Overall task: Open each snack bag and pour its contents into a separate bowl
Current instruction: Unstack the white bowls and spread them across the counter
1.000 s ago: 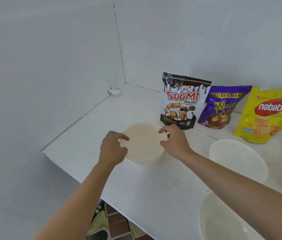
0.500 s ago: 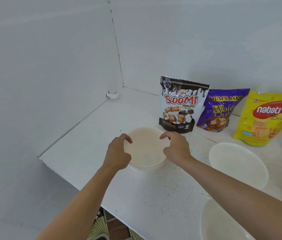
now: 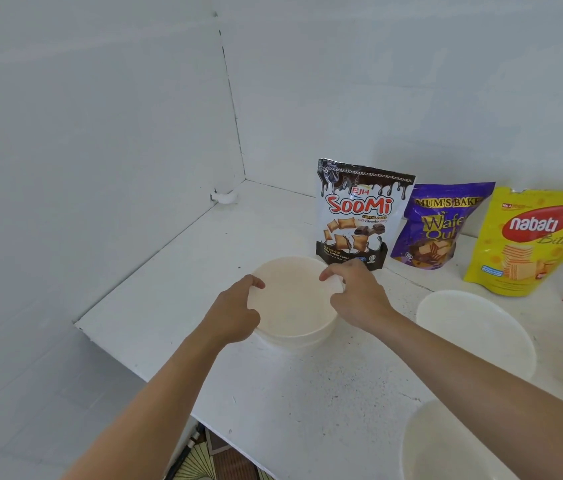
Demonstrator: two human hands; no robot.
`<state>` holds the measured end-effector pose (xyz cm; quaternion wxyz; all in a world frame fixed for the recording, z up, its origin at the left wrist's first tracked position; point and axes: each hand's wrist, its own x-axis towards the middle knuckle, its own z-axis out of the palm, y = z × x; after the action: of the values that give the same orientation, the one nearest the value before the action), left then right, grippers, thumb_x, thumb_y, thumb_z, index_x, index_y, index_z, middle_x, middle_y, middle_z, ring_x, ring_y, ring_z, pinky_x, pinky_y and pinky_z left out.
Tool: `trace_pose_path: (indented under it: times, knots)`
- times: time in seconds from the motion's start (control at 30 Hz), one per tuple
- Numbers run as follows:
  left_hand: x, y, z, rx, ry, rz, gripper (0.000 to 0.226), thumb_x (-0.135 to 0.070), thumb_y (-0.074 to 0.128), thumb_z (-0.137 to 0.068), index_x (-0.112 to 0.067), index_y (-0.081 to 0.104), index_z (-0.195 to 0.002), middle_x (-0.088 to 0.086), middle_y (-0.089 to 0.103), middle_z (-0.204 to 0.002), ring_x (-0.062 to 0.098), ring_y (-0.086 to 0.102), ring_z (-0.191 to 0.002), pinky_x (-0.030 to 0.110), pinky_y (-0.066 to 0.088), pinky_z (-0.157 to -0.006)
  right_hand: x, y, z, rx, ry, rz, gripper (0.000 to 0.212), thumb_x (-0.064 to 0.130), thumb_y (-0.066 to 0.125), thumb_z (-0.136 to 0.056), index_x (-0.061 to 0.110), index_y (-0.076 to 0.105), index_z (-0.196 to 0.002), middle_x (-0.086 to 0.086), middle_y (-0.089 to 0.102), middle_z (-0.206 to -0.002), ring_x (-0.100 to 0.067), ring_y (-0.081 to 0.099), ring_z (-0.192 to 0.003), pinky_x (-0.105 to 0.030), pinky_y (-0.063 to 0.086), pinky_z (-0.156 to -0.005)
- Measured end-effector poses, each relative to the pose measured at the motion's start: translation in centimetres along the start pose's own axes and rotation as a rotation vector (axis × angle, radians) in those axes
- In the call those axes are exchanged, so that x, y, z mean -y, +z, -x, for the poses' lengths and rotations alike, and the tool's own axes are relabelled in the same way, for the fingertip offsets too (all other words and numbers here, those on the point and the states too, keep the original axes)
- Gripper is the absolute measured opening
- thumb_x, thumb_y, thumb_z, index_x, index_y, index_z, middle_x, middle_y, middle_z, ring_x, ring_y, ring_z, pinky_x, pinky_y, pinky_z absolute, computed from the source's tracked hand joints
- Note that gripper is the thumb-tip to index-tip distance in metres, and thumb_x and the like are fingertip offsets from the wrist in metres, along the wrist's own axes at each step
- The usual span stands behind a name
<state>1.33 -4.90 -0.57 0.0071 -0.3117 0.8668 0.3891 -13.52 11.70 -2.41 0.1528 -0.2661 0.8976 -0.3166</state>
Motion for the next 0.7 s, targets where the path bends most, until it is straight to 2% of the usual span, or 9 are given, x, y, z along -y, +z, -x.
trace_pose_path:
  times: [0.07, 0.13, 0.27, 0.3, 0.4, 0.47, 0.53, 0.63, 0.7]
  knots:
    - [-0.6, -0.4, 0.1, -0.016, 0.021, -0.032, 0.060, 0.002, 0.047, -0.085, -0.029, 0.048, -0.136, -0.010, 0.047, -0.121, 0.011, 0.054, -0.085, 0.038, 0.053, -0.087, 0.0, -0.5, 0.0, -0.027, -0.002, -0.051, 0.045, 0.000, 0.064, -0.081, 0.035, 0.064, -0.110, 0.000, 0.044, -0.129, -0.023, 0.048, -0.118, -0.045, 0.048, -0.100]
    - [-1.5, -1.2, 0.0, -0.042, 0.057, -0.051, 0.061, 0.000, 0.049, -0.085, -0.031, 0.048, -0.137, -0.011, 0.046, -0.121, 0.014, 0.055, -0.092, 0.037, 0.053, -0.087, 0.2, -1.4, 0.2, -0.065, -0.039, -0.175, 0.048, -0.006, 0.061, -0.078, 0.030, 0.066, -0.109, -0.001, 0.047, -0.125, -0.022, 0.050, -0.115, -0.036, 0.050, -0.094]
    - [-4.4, -2.5, 0.0, -0.093, 0.156, 0.027, 0.062, 0.002, 0.049, -0.085, -0.034, 0.051, -0.135, -0.010, 0.047, -0.126, 0.016, 0.054, -0.102, 0.028, 0.049, -0.078, 1.1, -4.4, 0.9, -0.175, -0.085, -0.355, 0.052, -0.016, 0.052, -0.076, 0.020, 0.068, -0.110, -0.001, 0.056, -0.118, -0.016, 0.054, -0.102, -0.006, 0.042, -0.064]
    - [-5.2, -2.7, 0.0, -0.101, 0.179, 0.063, 0.063, 0.003, 0.049, -0.084, -0.035, 0.053, -0.134, -0.010, 0.048, -0.126, 0.015, 0.055, -0.102, 0.027, 0.049, -0.077, 1.1, -5.2, 1.0, -0.202, -0.092, -0.382, 0.053, -0.016, 0.050, -0.075, 0.021, 0.068, -0.109, -0.001, 0.059, -0.116, -0.017, 0.057, -0.100, -0.008, 0.043, -0.062]
    - [-7.5, -2.7, -0.1, -0.110, 0.238, 0.176, 0.065, 0.005, 0.048, -0.080, -0.041, 0.058, -0.125, -0.008, 0.054, -0.131, 0.016, 0.058, -0.107, 0.031, 0.054, -0.079, 0.9, -7.6, 1.6, -0.275, -0.099, -0.415, 0.057, -0.015, 0.049, -0.074, 0.027, 0.070, -0.105, -0.001, 0.064, -0.113, -0.028, 0.064, -0.095, -0.036, 0.056, -0.070]
    - [-9.1, -2.1, 0.0, -0.094, 0.273, 0.237, 0.067, 0.005, 0.047, -0.079, -0.045, 0.060, -0.121, -0.007, 0.058, -0.131, 0.016, 0.061, -0.106, 0.033, 0.056, -0.074, 0.2, -9.3, 2.2, -0.306, -0.081, -0.419, 0.059, -0.016, 0.048, -0.075, 0.029, 0.069, -0.107, 0.000, 0.063, -0.113, -0.028, 0.064, -0.088, -0.047, 0.056, -0.073]
    - [-10.6, -1.2, 0.4, -0.081, 0.315, 0.265, 0.067, 0.006, 0.046, -0.079, -0.046, 0.060, -0.120, -0.007, 0.059, -0.129, 0.014, 0.062, -0.104, 0.027, 0.050, -0.069, -0.8, -10.9, 3.2, -0.339, -0.087, -0.428, 0.059, -0.016, 0.048, -0.076, 0.029, 0.068, -0.108, 0.001, 0.061, -0.115, -0.021, 0.061, -0.086, -0.043, 0.056, -0.071]
    - [-12.8, 0.7, 1.5, -0.054, 0.375, 0.283, 0.068, 0.006, 0.047, -0.079, -0.048, 0.060, -0.118, -0.008, 0.060, -0.129, 0.013, 0.063, -0.104, 0.027, 0.050, -0.073, -2.8, -13.1, 5.3, -0.376, -0.108, -0.456, 0.060, -0.017, 0.047, -0.074, 0.026, 0.068, -0.110, -0.006, 0.060, -0.111, -0.018, 0.054, -0.084, -0.018, 0.043, -0.053]
    - [-14.1, 2.2, 2.5, -0.032, 0.403, 0.285, 0.068, 0.007, 0.047, -0.079, -0.048, 0.060, -0.118, -0.008, 0.060, -0.130, 0.017, 0.064, -0.100, 0.033, 0.055, -0.077, -4.3, -14.5, 7.2, -0.385, -0.099, -0.446, 0.060, -0.015, 0.046, -0.074, 0.029, 0.069, -0.108, -0.018, 0.063, -0.100, -0.019, 0.048, -0.066, -0.021, 0.034, -0.047]
